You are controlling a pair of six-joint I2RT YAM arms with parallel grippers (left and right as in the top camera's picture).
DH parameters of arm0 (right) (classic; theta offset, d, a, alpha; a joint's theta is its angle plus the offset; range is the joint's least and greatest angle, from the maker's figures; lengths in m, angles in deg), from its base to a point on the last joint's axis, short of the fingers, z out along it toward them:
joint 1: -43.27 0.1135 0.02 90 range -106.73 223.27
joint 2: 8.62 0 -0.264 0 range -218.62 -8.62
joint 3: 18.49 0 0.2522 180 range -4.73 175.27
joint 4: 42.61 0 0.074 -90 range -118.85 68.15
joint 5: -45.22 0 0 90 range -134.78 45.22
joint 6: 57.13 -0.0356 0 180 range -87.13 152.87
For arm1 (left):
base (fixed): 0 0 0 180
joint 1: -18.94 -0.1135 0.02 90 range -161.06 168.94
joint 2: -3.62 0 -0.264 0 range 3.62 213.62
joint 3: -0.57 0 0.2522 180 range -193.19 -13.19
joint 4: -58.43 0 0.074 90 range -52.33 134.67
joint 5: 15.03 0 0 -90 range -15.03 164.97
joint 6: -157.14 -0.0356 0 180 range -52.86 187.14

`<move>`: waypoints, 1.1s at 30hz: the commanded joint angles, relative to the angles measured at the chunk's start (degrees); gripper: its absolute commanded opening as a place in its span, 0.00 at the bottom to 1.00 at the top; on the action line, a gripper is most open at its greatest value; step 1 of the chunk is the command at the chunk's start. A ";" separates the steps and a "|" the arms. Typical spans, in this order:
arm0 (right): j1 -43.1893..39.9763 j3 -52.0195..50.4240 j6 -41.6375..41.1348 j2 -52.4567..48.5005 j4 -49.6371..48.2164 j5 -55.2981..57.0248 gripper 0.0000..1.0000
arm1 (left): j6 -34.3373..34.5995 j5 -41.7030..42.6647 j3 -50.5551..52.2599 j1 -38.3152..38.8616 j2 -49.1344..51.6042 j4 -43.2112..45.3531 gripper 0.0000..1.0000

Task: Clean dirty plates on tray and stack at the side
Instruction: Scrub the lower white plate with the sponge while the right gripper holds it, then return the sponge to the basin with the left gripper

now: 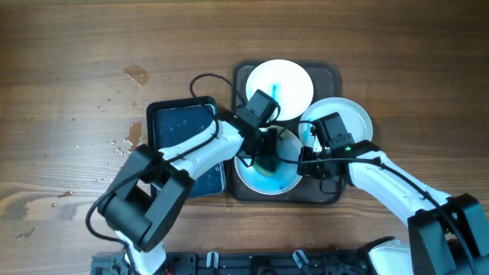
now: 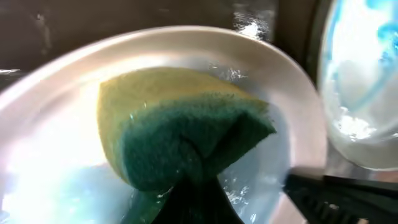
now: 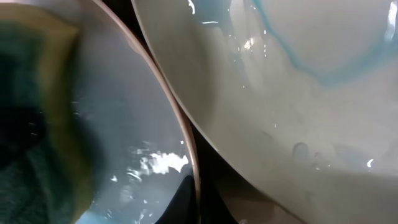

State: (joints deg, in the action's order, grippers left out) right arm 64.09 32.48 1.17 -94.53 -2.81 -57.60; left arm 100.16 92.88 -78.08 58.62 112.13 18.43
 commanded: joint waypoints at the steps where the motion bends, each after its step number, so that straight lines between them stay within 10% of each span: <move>1: 0.13 -0.26 0.20 -0.87 0.15 2.51 0.04 | 0.87 13.05 0.07 4.13 3.69 2.95 0.04; 8: 0.13 -0.26 0.20 -0.87 0.20 2.51 0.04 | 0.44 14.27 0.07 4.94 3.67 2.84 0.04; 18: 0.13 -0.26 0.17 -0.87 0.15 2.49 0.04 | 0.17 -14.34 0.07 -4.22 -7.13 -17.75 0.04; 29: 0.13 -0.26 0.24 -0.87 0.57 2.51 0.04 | -4.31 -10.60 0.07 -21.03 -26.97 -27.26 0.04; 33: 0.13 -0.26 0.74 -0.87 -2.67 3.21 0.22 | -4.07 -17.79 5.42 -28.33 -24.09 -26.08 0.04</move>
State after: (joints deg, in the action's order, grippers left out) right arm 64.33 32.48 1.34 -94.55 -3.46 -57.78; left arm 97.30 79.68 -77.07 33.29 85.83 -10.00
